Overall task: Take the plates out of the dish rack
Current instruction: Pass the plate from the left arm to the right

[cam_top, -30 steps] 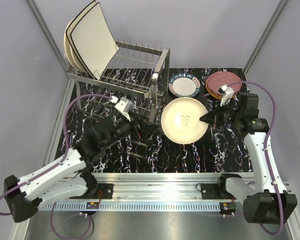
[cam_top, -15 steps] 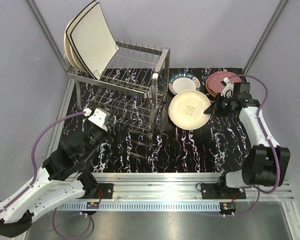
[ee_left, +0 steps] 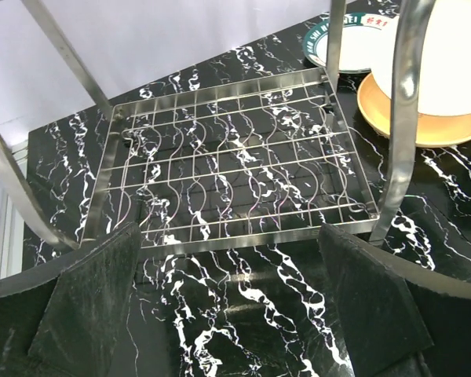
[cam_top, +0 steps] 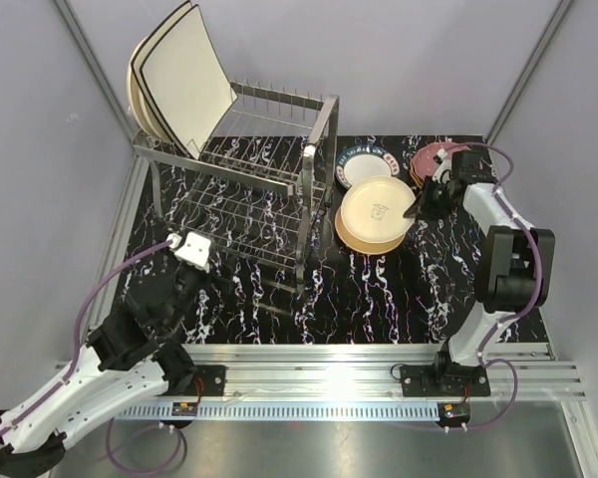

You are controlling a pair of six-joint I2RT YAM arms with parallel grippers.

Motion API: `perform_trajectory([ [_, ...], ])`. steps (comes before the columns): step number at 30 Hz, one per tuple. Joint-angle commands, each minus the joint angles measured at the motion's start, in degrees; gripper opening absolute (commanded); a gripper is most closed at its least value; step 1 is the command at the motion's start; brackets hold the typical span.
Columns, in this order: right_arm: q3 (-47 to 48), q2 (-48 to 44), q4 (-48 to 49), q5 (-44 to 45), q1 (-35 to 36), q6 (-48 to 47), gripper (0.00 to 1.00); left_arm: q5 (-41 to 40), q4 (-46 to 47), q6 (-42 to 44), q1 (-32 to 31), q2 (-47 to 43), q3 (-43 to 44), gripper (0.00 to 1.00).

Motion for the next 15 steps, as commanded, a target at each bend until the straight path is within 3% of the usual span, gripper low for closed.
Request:
perform_trajectory([
  [1,3.6,2.1,2.4,0.9,0.6,0.2,0.00,-2.4,1.9,0.5,0.2,-0.7,-0.5,0.99],
  [11,6.4,7.2,1.1,2.6,3.5,-1.0,0.03,-1.4,2.3,0.1,1.1,-0.6,-1.1,0.99],
  [15,6.9,8.3,0.4,3.1,3.8,-1.3,0.13,-1.1,2.4,0.0,1.2,-0.7,-1.2,0.99],
])
